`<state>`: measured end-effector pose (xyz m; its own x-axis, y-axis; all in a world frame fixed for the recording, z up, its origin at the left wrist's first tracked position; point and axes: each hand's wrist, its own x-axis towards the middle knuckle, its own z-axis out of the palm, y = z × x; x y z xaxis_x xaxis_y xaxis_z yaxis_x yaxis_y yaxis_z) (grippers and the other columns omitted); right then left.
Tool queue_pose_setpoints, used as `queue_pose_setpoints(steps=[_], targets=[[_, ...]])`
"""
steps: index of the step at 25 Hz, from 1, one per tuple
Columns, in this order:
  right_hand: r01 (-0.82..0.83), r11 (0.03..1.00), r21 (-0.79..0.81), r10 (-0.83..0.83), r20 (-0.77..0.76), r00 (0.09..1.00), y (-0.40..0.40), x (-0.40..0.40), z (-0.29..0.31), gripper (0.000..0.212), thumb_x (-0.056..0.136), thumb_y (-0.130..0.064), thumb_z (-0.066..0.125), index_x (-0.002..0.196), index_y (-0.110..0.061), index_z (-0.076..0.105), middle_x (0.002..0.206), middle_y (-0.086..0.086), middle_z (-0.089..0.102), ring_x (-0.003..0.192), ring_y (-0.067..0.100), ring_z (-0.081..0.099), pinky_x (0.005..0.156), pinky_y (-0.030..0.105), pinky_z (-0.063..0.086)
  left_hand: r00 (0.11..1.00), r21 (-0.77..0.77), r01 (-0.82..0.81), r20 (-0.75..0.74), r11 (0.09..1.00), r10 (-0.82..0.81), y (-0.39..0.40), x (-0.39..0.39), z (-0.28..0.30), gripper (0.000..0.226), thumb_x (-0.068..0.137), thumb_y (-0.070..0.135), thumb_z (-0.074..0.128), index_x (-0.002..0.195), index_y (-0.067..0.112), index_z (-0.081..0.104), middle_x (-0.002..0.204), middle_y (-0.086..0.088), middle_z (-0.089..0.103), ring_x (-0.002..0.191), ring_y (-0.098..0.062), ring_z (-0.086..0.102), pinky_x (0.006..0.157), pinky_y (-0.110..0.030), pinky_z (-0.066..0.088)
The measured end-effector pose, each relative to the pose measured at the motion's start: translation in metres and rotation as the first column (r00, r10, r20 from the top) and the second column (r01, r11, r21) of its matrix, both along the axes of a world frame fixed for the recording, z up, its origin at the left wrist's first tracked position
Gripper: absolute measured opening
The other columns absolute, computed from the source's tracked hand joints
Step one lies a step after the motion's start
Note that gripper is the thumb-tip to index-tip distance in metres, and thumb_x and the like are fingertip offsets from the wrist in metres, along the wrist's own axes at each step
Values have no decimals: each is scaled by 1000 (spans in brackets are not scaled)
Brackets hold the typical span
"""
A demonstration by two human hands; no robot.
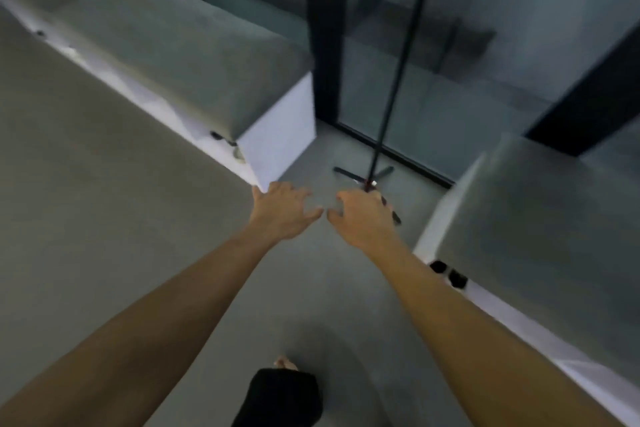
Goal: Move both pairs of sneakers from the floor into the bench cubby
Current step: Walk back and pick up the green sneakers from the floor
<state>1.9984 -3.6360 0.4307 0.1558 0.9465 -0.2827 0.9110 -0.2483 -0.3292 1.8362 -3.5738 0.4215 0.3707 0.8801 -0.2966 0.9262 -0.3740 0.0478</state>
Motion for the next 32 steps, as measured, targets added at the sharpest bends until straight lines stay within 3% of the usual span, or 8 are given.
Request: queue_pose_setpoints(steps=[5,10,14,19,25,29,32], targets=[[-199,966,165,198,24,980,121,-126,165,48,96,-49,53,139,-27,54,136,4,62,127,35,46,105,51,38,977,109,-213,42,971,209,76,-152,157,63,86,73,35,136,38,50,138,-5,54,130,-30,42,105,-60,25],[-406,876,262,403,68,913,210,-253,246,59,93,-54,52,146,-30,46,144,0,56,129,36,46,105,54,40,880,207,-468,201,859,431,123,-292,242,65,86,75,38,140,42,43,152,-4,41,139,-32,34,111,-62,21],[-569,773,279,555,135,821,278,-346,277,65,92,-64,49,149,-35,40,147,2,51,133,36,43,108,62,34,771,233,-629,316,742,554,159,-386,262,70,85,79,40,146,45,35,161,-7,24,146,-33,22,114,-63,19],[-667,680,303,662,136,737,401,-458,303,72,91,-70,48,155,-44,26,165,1,28,152,35,17,115,68,14,675,258,-737,338,625,656,232,-509,281,75,82,83,38,149,49,28,165,-7,15,149,-32,17,115,-63,17],[-722,568,397,754,102,649,531,-641,323,74,89,-70,52,153,-43,30,163,0,31,150,35,23,115,66,21,552,318,-830,340,459,761,316,-657,311,79,81,85,37,150,47,28,165,-8,12,150,-32,13,117,-63,13],[-773,463,435,834,82,545,590,-769,318,71,91,-66,50,154,-39,31,163,2,32,148,35,26,114,62,28,501,334,-856,341,396,796,366,-772,312,78,84,83,36,151,45,28,165,-7,16,150,-31,14,118,-62,12],[-769,445,459,861,18,509,637,-854,305,67,95,-61,50,155,-38,32,163,2,32,150,35,23,115,60,27,465,351,-872,380,340,800,415,-866,303,78,83,83,35,150,44,30,164,-6,19,150,-30,14,118,-62,13]])
